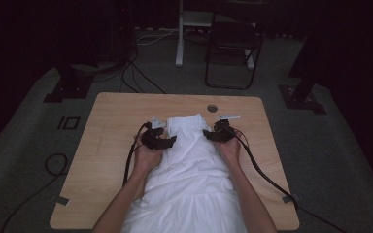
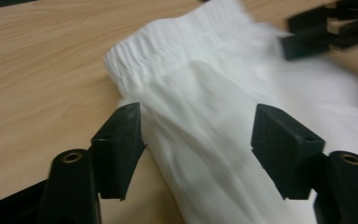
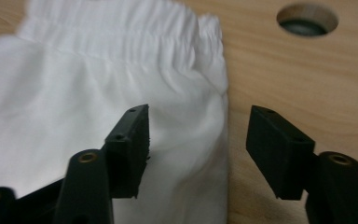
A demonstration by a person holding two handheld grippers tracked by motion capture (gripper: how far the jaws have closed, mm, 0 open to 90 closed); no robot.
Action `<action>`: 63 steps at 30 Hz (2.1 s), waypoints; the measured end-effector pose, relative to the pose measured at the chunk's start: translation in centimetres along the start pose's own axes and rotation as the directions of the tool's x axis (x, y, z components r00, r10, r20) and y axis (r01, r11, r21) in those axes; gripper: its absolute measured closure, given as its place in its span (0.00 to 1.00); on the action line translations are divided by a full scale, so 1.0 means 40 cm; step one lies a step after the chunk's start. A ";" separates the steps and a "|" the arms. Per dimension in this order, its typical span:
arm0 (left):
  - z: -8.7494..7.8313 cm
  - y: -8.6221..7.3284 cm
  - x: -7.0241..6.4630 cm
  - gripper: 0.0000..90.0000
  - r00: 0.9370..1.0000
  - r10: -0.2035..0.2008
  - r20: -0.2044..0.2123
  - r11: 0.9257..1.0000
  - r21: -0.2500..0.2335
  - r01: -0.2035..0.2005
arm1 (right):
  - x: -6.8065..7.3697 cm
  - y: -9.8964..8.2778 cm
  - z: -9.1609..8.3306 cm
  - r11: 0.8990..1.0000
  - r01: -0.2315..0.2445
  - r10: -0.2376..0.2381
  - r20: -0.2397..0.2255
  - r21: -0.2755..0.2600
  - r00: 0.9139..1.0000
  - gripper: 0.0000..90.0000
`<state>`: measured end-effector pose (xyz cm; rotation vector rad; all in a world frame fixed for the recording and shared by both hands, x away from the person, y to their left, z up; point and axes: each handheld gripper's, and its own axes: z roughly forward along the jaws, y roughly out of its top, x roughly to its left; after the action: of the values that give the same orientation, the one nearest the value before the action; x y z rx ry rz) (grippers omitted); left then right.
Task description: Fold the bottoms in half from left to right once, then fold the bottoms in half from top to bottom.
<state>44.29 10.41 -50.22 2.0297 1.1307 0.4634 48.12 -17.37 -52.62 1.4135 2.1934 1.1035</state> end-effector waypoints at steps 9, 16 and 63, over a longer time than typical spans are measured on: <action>0.103 -0.017 0.018 0.33 0.997 -0.071 -0.015 0.993 0.094 0.072 | -0.019 0.016 0.020 0.999 -0.012 0.012 0.007 0.036 1.000 0.34; 0.115 -0.016 0.027 0.32 0.997 -0.077 -0.029 0.992 0.098 0.080 | -0.016 0.036 0.031 0.999 0.020 -0.021 0.011 0.050 1.000 0.31; -0.107 0.312 0.063 0.93 1.000 0.017 0.018 0.987 -0.159 -0.013 | -0.011 0.245 -0.139 0.962 -0.145 0.109 -0.164 -0.229 0.980 0.95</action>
<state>50.06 10.32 -38.11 1.9017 1.0341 0.5231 51.13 -18.05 -41.77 1.4202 2.0028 1.5106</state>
